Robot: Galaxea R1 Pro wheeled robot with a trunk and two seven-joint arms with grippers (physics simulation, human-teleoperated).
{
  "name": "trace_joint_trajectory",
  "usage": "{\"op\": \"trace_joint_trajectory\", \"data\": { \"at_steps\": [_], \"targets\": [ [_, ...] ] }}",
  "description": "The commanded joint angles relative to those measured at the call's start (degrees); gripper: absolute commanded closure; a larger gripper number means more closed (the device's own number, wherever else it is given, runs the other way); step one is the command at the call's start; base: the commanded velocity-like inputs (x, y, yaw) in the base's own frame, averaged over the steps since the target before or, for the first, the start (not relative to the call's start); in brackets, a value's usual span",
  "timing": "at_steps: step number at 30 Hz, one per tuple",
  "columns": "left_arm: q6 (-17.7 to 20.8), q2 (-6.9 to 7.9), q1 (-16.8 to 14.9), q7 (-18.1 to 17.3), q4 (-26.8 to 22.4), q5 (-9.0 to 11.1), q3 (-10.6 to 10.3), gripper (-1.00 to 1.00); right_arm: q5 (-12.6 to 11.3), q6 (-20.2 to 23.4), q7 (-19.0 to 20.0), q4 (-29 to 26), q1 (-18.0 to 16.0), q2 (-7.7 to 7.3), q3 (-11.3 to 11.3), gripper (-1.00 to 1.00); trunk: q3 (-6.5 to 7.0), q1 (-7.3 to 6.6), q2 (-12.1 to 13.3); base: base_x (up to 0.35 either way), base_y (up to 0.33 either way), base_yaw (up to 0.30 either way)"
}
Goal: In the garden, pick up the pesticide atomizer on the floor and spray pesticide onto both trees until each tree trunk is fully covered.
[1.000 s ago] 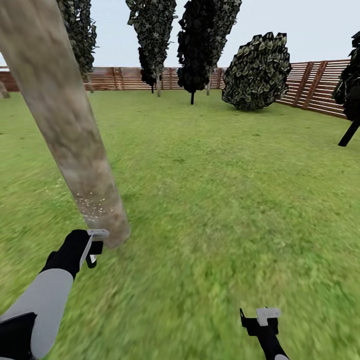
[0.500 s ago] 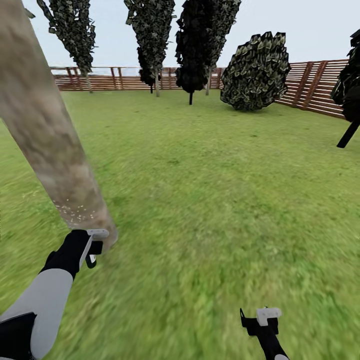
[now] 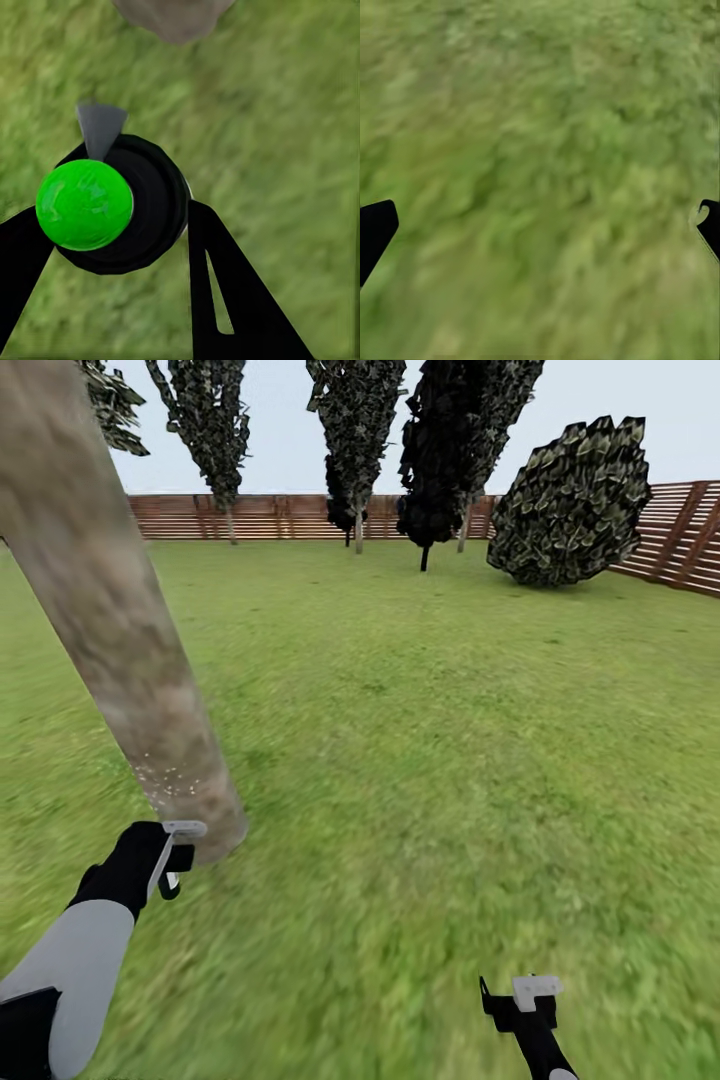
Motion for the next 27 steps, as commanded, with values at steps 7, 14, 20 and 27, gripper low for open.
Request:
{"op": "trace_joint_trajectory", "data": {
  "at_steps": [7, 14, 20, 27],
  "targets": [
    [0.26, -0.24, -0.05, -0.24, -0.25, -0.39, 0.18, 1.0, 0.61, -0.14, -0.38, 0.07, -0.03, 0.0, -0.19, -1.0, -0.05, 0.01, -0.02, 0.151, -0.271, 0.277],
    [0.71, -1.72, -1.19, 0.55, -0.51, -0.16, -0.09, 1.0, 0.61, -0.14, -0.38, 0.08, -0.03, 0.0, -0.22, -1.0, -0.05, 0.01, -0.02, 0.074, -0.124, 0.277],
    [1.67, -6.89, -6.39, 3.77, -0.54, -0.45, 0.05, 1.0, 0.61, -0.14, -0.38, 0.04, -0.03, 0.0, -0.22, -1.0, -0.05, 0.01, -0.02, 0.001, -0.002, 0.277],
    [2.24, -2.35, -8.07, 3.84, -0.63, 1.34, 0.1, 1.0, 0.61, -0.14, -0.38, 0.06, -0.03, 0.0, -0.23, -1.0, -0.05, 0.01, -0.02, 0.0, 0.0, 0.268]
  ]
}}
